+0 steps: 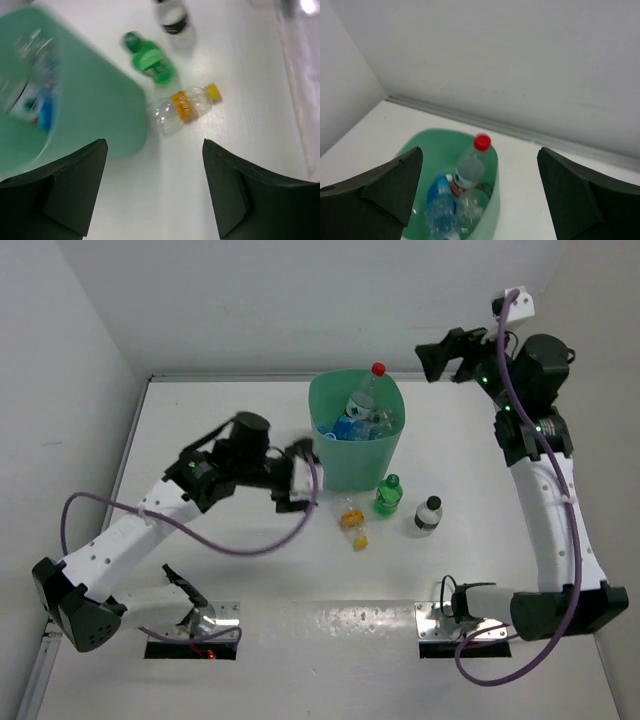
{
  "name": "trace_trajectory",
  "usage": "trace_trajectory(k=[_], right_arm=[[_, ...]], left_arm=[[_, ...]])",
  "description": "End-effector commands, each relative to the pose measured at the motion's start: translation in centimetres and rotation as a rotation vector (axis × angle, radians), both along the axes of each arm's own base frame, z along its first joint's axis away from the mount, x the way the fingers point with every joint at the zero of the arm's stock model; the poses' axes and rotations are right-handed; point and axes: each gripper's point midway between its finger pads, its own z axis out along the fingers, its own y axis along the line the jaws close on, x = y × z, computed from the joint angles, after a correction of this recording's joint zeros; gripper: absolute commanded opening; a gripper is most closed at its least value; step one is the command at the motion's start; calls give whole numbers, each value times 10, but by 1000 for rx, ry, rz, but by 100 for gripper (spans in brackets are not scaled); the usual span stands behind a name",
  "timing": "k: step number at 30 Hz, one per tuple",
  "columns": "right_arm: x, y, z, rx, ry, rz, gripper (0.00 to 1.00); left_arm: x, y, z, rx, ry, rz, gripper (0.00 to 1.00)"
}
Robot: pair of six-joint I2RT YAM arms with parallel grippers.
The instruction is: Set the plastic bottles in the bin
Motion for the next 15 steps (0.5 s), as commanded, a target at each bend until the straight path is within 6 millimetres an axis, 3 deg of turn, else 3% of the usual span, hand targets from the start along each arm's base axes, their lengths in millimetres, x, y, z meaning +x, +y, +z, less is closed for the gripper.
trace_trajectory(k=[1,2,6,10,11,15], right_arm=[[-26,-23,-89,-9,364,-33,94],[-36,-28,-100,-6,422,-42,94],[-59,-45,-128,36,550,-49,94],[-74,-39,-137,60,608,-11,94],[-77,-39,-134,59,604,-11,94],[-85,-40,-139,51,636,-11,94]], left_arm=[[-37,-5,-57,285,-305,-340,82],[-45,-4,-85,372,-328,-392,82],[-36,-14,-128,458,-465,-539,87],[-14,-43,-151,476,-621,-656,87],[-5,-53,-148,465,-680,-670,87],[13,-76,-165,483,-726,-728,87]])
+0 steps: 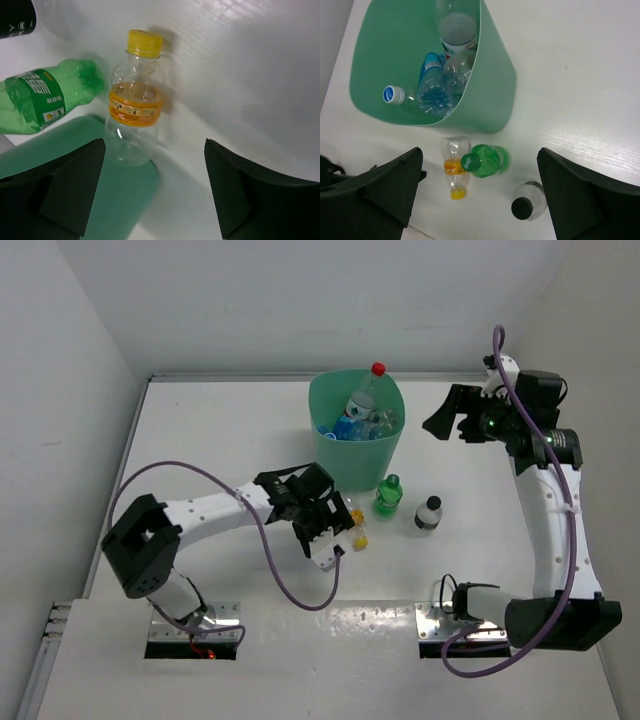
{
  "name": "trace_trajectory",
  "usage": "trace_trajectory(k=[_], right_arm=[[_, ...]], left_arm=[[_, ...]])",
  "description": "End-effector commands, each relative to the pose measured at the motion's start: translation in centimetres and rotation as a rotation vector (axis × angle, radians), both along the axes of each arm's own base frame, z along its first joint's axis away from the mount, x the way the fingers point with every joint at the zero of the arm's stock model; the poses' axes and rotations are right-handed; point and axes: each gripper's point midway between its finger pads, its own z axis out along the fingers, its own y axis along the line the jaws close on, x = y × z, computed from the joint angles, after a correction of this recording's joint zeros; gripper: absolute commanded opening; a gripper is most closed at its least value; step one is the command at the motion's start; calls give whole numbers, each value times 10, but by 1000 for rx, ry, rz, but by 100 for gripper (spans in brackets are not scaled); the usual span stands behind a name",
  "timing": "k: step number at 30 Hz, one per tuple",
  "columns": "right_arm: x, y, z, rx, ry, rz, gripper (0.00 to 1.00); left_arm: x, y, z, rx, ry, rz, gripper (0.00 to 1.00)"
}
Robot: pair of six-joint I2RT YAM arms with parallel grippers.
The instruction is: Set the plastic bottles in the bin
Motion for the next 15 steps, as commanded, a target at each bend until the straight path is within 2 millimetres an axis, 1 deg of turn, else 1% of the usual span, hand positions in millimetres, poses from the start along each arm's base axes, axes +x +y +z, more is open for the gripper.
trace_trajectory(k=[1,2,3,4,6,7,9,12,13,14,15], right_arm=[[-15,5,10,10,-7,29,93],[-17,6,9,11,-7,30,93],[-18,5,9,7,-13,29,93],[-19,5,9,4,-17,32,93],[-20,4,6,-4,-6,35,93],[-20,4,6,-11,-6,31,93],[-20,2,6,-20,-5,29,93],[-22,-1,7,-36,-11,27,94],[-23,-2,7,-46,-12,32,94],[-23,-3,6,-48,-6,29,94],[-24,-3,8,-51,-10,29,94]], left_arm=[[27,-37,27,-91,-171,-135,87],[29,-39,24,-87,-173,-142,87],[28,-45,17,-74,-173,-169,87],[29,-46,11,-62,-172,-181,87],[34,-50,6,-51,-199,-208,87],[34,-50,-9,-26,-175,-210,87],[38,-56,-12,-21,-185,-230,87],[41,-58,-33,14,-167,-236,87],[40,-62,-34,15,-171,-253,87],[41,-64,-44,24,-162,-254,87],[42,-65,-47,23,-163,-254,87]])
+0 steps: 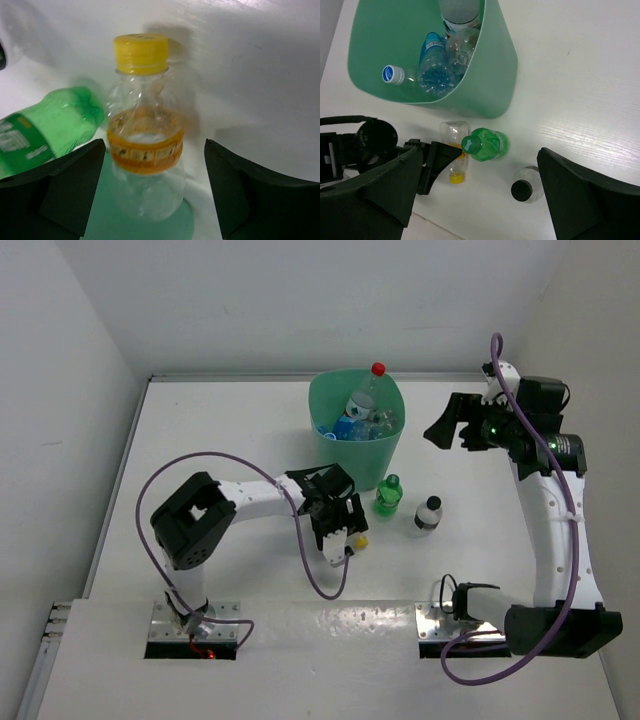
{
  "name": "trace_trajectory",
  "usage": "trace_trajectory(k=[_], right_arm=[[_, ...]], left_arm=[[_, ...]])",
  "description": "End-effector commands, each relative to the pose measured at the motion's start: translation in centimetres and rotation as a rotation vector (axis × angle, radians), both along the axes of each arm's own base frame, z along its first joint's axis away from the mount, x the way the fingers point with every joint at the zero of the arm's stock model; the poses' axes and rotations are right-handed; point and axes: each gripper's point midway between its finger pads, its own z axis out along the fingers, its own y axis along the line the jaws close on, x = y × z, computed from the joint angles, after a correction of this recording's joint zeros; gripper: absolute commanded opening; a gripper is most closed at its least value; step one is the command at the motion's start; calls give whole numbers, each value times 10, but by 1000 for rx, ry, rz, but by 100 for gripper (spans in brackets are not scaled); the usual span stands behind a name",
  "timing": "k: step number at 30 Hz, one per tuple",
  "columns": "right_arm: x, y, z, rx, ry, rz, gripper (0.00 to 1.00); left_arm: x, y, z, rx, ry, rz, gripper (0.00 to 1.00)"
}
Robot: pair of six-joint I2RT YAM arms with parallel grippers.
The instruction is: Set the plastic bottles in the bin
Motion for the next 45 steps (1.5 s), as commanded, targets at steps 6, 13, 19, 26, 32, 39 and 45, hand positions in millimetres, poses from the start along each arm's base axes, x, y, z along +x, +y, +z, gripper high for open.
trace_trajectory(k=[6,13,19,26,32,39,45], right_arm=[[-1,-9,10,-39,-38,-6,94],[1,-6,10,-16,-54,9,88],[1,-3,14,-10,-71,27,86],[4,2,11,34,-64,40,83],[12,5,7,76,-53,36,83],[18,5,-3,68,-54,56,81],[13,5,-25,-2,-39,103,81]], left_arm=[[8,-19,-9,-3,-24,-37,79],[4,-2,2,-18,-14,59,46],[-14,15,98,-257,66,219,35],[-12,17,331,-843,476,493,34],[65,42,428,-1154,728,665,34],[163,26,404,-1148,1096,818,35],[192,19,389,-1134,1208,860,35]])
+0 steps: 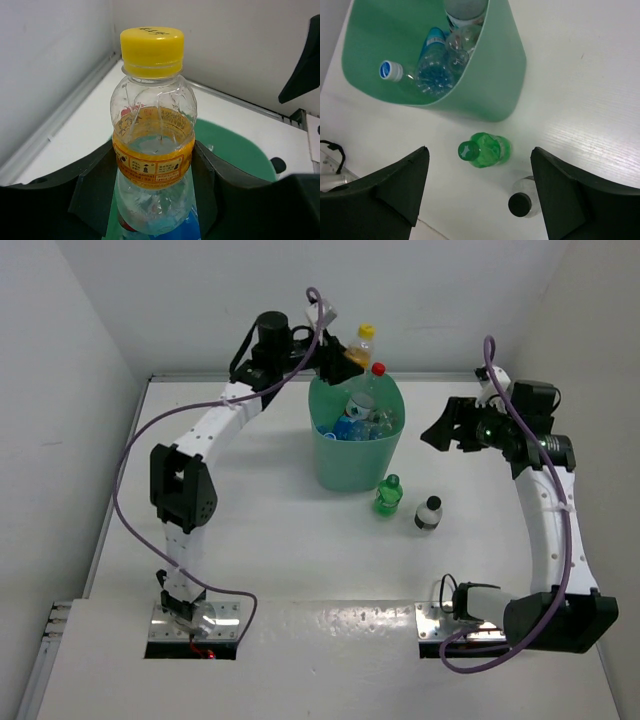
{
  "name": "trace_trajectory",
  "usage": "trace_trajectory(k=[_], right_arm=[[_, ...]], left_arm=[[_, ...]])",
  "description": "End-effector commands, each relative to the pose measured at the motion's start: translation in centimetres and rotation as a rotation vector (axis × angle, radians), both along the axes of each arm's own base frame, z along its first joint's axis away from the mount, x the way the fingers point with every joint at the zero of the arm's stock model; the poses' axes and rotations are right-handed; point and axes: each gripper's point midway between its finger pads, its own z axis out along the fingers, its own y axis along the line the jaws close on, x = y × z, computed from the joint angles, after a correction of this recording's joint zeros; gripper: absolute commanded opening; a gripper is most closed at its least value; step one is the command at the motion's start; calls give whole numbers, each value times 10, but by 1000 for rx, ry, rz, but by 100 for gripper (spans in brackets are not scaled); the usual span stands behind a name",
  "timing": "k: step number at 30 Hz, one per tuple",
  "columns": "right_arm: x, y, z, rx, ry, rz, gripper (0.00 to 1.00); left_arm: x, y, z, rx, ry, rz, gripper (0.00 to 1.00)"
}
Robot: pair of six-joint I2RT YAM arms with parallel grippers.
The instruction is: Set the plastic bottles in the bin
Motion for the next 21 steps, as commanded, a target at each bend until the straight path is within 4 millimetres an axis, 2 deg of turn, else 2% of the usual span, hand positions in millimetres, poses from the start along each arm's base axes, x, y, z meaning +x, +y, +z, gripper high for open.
trace_trajectory(k=[1,6,7,8,10,12,13,14,15,16,17,18,19,21], right_arm=[[-1,2,-12,-45,-21,50,81],[-10,18,-32,-116,-37,159,88],[-13,21,-43,-128,-21,176,89],[-16,36,-47,-140,-26,223,89],[-19,42,-59,-154,-15,236,91],[-19,54,-65,-170,-29,268,91],[-17,54,-71,-208,-50,279,92],[-18,57,-76,-210,-42,284,93],[-12,61,-74,-197,-52,258,95],[-12,62,-81,-198,-36,256,95],[-11,62,-83,-195,-30,253,96],[-7,65,-80,-186,-48,243,96],[-7,64,-90,-193,-28,237,96],[-2,70,-88,-182,-65,238,96]], left_arm=[[-12,9,52,-103,-8,-26,35],[12,18,22,-42,50,80,35],[14,20,15,-19,60,95,35],[18,22,11,-13,76,126,35],[19,24,5,6,89,137,35],[21,27,-11,51,107,153,39],[18,29,-10,61,108,152,52],[15,31,-21,98,126,150,62],[11,33,-19,115,120,149,76],[8,35,-25,135,125,147,81],[4,46,-15,138,104,169,85],[4,53,-19,148,105,180,91],[0,55,-11,142,91,181,92],[-2,72,5,126,67,199,93]])
